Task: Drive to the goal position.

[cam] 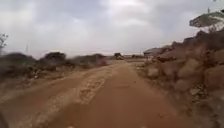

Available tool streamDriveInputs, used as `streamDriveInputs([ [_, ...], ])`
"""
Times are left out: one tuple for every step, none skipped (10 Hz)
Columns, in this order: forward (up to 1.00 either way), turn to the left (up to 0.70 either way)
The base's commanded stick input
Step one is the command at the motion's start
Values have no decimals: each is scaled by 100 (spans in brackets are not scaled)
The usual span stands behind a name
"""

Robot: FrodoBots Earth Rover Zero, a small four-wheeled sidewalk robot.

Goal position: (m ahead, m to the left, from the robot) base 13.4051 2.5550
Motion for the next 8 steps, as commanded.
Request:
streamDriveInputs([
  [50,0],
  [50,0],
  [50,0],
  [50,0],
  [50,0],
  [50,0],
  [50,0],
  [50,0],
])
